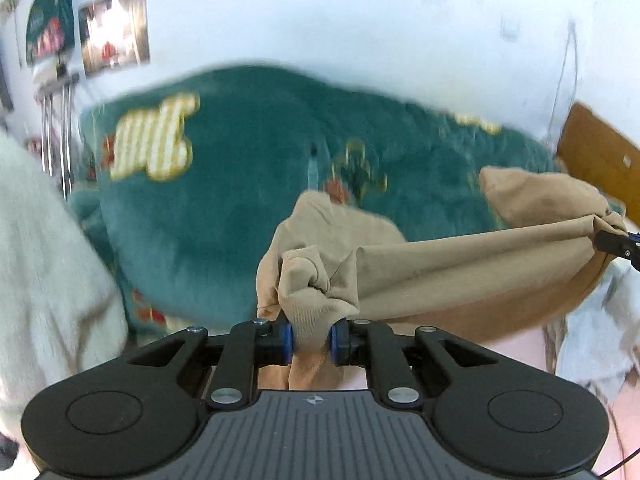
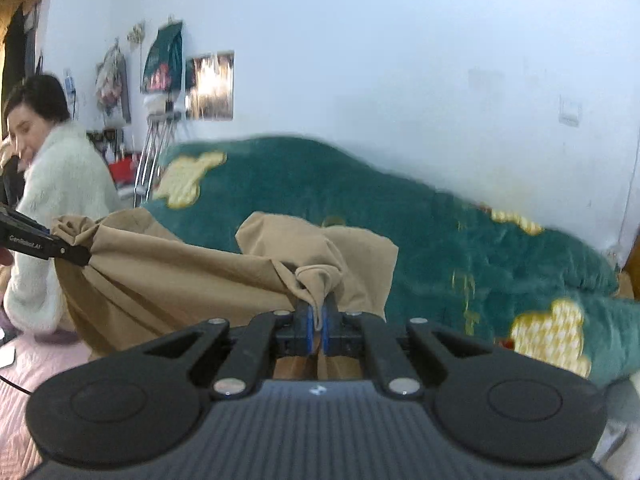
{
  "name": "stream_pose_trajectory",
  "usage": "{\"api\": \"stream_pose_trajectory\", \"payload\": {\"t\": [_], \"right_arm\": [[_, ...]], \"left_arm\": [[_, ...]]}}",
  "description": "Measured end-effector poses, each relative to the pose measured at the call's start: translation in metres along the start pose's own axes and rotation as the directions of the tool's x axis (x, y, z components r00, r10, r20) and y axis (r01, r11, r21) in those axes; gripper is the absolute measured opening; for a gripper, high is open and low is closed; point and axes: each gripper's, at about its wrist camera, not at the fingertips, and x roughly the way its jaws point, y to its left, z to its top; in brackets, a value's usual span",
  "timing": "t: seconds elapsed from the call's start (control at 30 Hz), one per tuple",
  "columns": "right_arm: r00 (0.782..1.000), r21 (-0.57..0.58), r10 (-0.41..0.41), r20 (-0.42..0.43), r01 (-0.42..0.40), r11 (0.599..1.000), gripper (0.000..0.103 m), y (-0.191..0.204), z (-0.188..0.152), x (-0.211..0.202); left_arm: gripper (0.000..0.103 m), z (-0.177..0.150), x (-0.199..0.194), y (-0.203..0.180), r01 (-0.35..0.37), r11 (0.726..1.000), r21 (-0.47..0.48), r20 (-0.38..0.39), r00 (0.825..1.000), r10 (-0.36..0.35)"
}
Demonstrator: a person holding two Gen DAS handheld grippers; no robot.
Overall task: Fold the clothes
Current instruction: 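Raise the shirt with both grippers and lay it flat on the bed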
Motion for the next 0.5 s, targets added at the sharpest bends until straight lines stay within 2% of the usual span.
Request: {"api": "stream_pose_trajectory", "payload": {"t": [0.1, 0.2, 0.3, 0.4, 0.5], "right_arm": [[0.994, 0.049, 0.023, -0.109, -0.017, 0.999, 0.005, 0.005, -0.056, 0.013], [0.974, 0.094, 0.044, -0.221, -0.024, 0.995, 0.005, 0.012, -0.117, 0.026], [0.946, 0.139, 0.063, -0.318, -0.019, 0.99, 0.005, 0.017, -0.176, 0.032], [0.918, 0.167, 0.078, -0.388, -0.014, 0.986, 0.005, 0.026, -0.221, 0.028], [0.901, 0.182, 0.084, -0.426, -0.006, 0.983, 0.005, 0.036, -0.255, 0.013]], "left_arm": [[0.017, -0.054, 0.034, 0.001, 0.004, 0.999, -0.051, -0.143, 0.99, -0.011], [0.017, -0.111, 0.064, 0.001, 0.0, 0.996, -0.085, -0.284, 0.959, -0.025], [0.016, -0.166, 0.088, 0.002, -0.008, 0.992, -0.124, -0.4, 0.916, -0.042], [0.016, -0.201, 0.093, 0.003, 0.0, 0.993, -0.12, -0.449, 0.892, -0.055], [0.016, -0.233, 0.089, 0.004, 0.011, 0.992, -0.125, -0.487, 0.871, -0.071]]}}
